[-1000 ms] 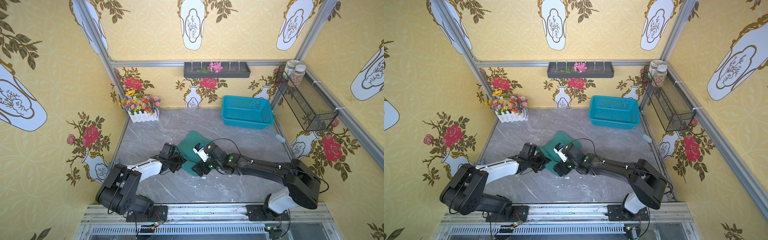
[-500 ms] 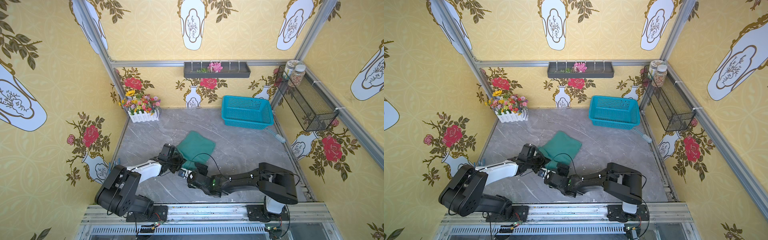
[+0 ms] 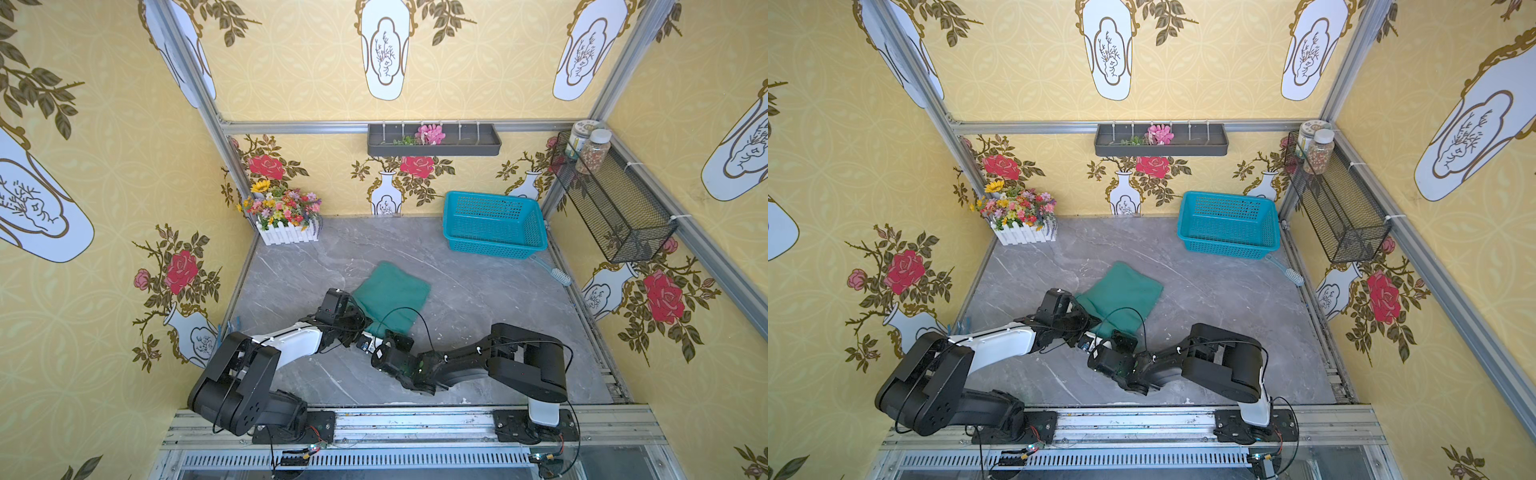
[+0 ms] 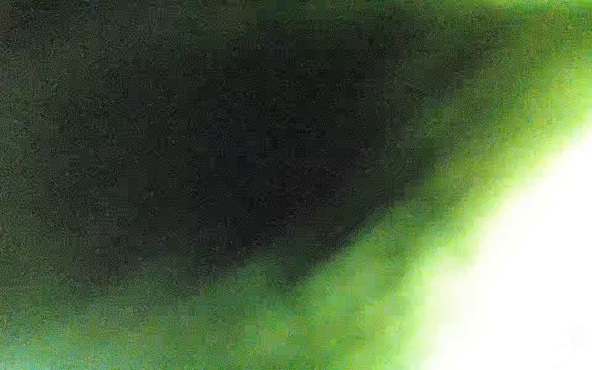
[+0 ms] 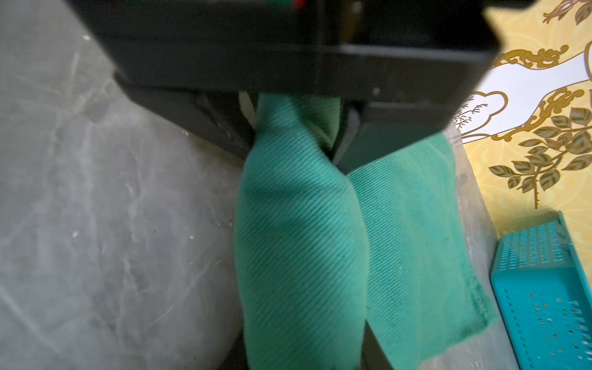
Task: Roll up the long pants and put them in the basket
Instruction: Roll the long pant at the center of the board.
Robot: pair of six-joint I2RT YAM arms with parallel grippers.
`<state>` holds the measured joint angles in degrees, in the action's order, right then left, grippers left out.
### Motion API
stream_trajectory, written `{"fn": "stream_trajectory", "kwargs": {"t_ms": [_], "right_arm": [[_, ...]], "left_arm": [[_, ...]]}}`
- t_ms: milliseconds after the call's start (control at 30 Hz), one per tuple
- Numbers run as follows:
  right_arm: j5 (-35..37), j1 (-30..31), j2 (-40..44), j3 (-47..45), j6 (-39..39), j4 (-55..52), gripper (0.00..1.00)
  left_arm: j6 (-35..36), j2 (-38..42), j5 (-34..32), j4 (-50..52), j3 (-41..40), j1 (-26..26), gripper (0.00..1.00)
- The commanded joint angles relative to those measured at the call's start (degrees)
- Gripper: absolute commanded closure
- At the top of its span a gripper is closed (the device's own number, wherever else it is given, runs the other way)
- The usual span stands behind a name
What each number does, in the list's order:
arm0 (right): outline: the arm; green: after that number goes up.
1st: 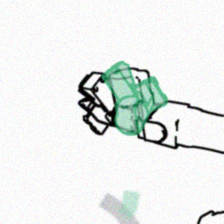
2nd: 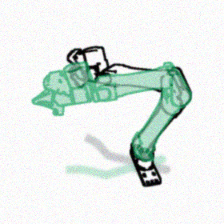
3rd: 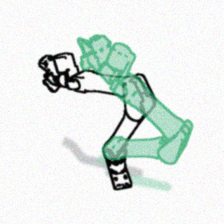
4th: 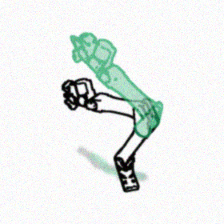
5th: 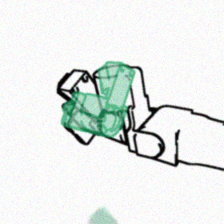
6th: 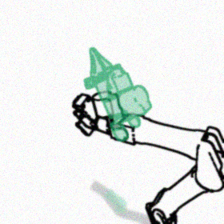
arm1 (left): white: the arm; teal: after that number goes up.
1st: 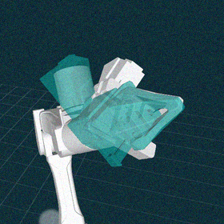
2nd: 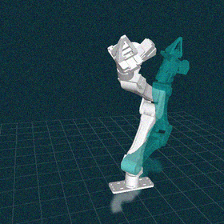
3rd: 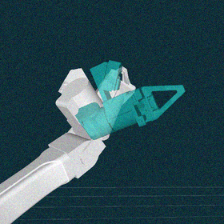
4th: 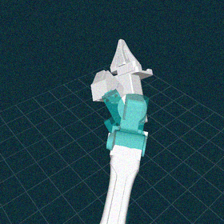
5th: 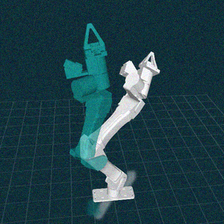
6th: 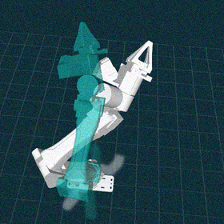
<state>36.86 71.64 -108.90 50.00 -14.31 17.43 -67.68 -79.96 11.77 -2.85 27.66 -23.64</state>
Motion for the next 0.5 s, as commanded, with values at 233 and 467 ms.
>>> {"fn": "stream_trajectory", "kwargs": {"t_ms": [233,467], "right_arm": [[-36.5,-10.8,6.0,-1.8,16.5,-14.1,0.83],[-57.4,-18.3,5.3,-2.4,22.1,-13.1,0.85]], "left_arm": [[-0.4,9.8,-4.3,7.9,1.2,0.2,0.29],[-1.5,12.6,-3.2,7.5,-1.1,0.1,0.25]]}}
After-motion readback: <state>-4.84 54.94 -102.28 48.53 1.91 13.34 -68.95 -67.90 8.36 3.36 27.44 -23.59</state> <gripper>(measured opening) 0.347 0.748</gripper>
